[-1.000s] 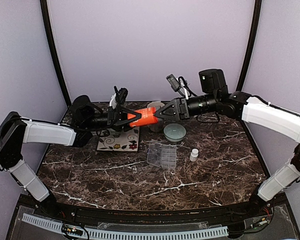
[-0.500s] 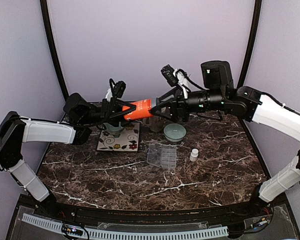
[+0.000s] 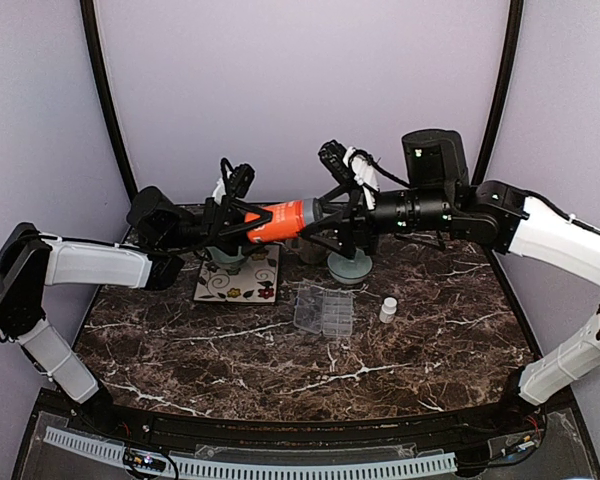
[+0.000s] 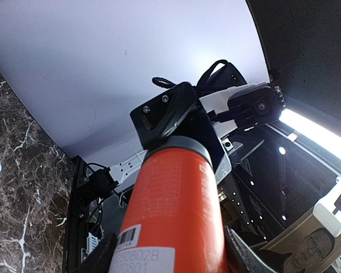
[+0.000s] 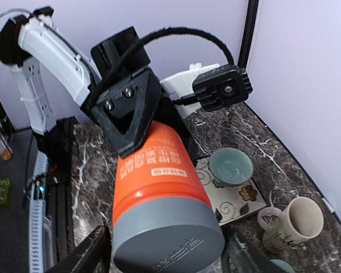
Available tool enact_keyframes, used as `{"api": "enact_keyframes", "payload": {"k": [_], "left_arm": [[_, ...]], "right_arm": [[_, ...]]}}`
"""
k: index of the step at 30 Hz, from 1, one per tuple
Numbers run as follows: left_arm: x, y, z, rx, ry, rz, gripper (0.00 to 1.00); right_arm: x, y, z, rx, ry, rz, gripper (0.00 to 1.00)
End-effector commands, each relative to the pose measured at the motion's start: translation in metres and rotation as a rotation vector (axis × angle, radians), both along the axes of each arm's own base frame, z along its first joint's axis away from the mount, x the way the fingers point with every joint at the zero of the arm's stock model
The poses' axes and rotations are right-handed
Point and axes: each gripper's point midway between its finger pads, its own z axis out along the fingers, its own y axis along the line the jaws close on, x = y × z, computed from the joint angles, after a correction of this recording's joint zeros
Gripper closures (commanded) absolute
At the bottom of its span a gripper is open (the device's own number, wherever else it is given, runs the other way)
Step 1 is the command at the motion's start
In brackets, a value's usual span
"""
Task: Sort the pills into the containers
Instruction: Unscrew the lid of the pill bottle.
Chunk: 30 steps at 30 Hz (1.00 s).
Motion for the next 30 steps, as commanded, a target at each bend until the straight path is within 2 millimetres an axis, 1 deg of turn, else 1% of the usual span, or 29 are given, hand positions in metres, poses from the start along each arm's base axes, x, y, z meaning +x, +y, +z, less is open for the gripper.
{"api": "enact_keyframes", "payload": {"k": [1, 3, 5, 11, 13, 16, 20, 23, 27, 30], "left_arm": [[-0.018, 0.009, 0.037, -0.099, -0.130, 0.015, 0.93], [-0.017, 0.009, 0.033, -0.087, -0.136, 0.021, 0.93], [-0.016, 0.008, 0.029, -0.072, -0.138, 0.027, 0.93], [-0.013, 0.007, 0.021, -0.040, -0.156, 0.055, 0.94], [-0.011, 0.006, 0.017, -0.021, -0.168, 0.076, 0.94], [-0.006, 0.006, 0.009, 0.013, -0.190, 0.123, 0.94], [0.000, 0.009, 0.002, 0.046, -0.225, 0.196, 0.96], [0.004, 0.009, 0.000, 0.058, -0.266, 0.233, 0.98], [0.008, 0.009, -0.003, 0.072, -0.309, 0.257, 1.00], [0.009, 0.007, -0.007, 0.086, -0.325, 0.248, 1.00]], "right_arm": [[-0.007, 0.001, -0.018, -0.030, 0.054, 0.001, 0.26], [-0.009, 0.001, -0.015, -0.015, 0.067, 0.005, 0.19], [-0.011, 0.000, -0.011, -0.003, 0.074, 0.007, 0.14], [-0.016, -0.006, -0.005, 0.023, 0.111, -0.002, 0.13], [-0.017, -0.010, -0.006, 0.035, 0.133, -0.013, 0.13], [-0.016, -0.019, 0.000, 0.086, 0.198, -0.028, 0.13], [-0.009, -0.032, 0.005, 0.163, 0.339, -0.046, 0.13], [0.000, -0.038, 0.003, 0.203, 0.450, -0.071, 0.14], [0.018, -0.039, -0.009, 0.240, 0.672, -0.117, 0.18], [0.030, -0.032, -0.022, 0.261, 0.888, -0.127, 0.23]]}}
